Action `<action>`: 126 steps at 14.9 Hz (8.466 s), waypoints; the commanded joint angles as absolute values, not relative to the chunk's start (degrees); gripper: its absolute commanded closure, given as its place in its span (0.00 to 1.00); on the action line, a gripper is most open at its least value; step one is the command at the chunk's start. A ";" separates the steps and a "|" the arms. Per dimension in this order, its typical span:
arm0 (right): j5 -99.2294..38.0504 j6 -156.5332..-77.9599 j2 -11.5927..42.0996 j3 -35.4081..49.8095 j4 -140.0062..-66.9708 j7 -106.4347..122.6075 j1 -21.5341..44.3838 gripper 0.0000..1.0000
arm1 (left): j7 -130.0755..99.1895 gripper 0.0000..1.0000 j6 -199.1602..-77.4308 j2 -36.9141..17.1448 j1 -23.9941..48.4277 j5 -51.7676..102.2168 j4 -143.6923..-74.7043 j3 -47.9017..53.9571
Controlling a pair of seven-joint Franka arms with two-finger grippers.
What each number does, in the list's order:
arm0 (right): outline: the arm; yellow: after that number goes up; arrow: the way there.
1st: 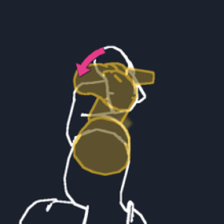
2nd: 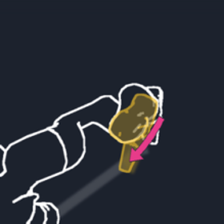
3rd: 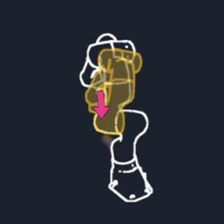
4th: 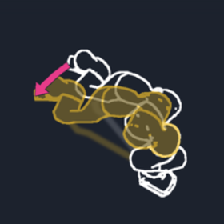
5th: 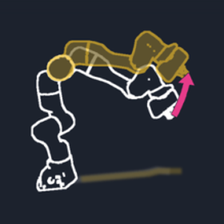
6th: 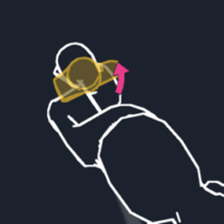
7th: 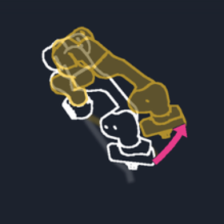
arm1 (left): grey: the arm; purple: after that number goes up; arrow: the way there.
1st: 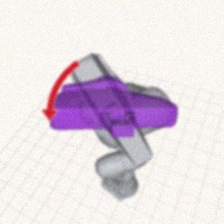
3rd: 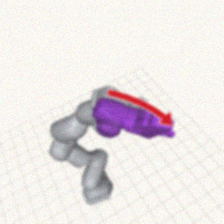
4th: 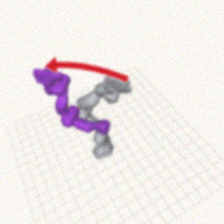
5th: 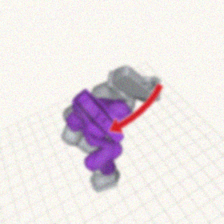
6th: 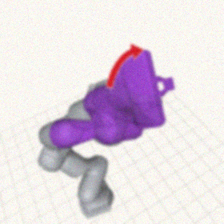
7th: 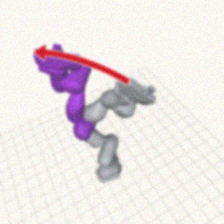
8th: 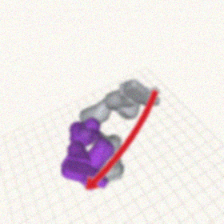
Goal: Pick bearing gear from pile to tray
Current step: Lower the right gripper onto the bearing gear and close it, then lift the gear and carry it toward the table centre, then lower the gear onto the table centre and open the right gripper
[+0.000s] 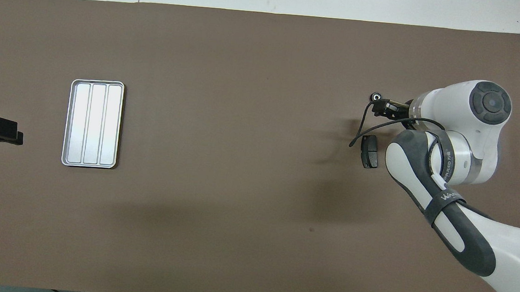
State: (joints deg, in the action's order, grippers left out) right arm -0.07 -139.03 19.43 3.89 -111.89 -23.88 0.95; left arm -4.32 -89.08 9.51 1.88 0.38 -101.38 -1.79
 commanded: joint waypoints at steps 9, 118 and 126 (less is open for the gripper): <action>3.25 -139.40 32.51 4.04 -96.43 -29.27 2.90 0.00 | -3.60 0.00 -89.56 9.93 2.11 1.14 -101.60 -2.20; 9.32 -115.24 28.93 5.27 -83.32 -63.40 27.34 0.00 | -3.60 0.00 -89.65 9.93 2.20 1.14 -101.60 -2.20; 6.34 -106.79 22.06 5.19 -83.67 -35.19 15.05 0.00 | -3.60 0.00 -89.65 9.93 2.20 1.14 -101.60 -2.20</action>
State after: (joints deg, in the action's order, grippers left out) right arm 8.10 -107.40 23.39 4.42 -82.52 -42.16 18.90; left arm -4.31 -89.08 9.51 1.88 0.38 -101.38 -1.79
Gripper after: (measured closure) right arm 0.000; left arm 0.000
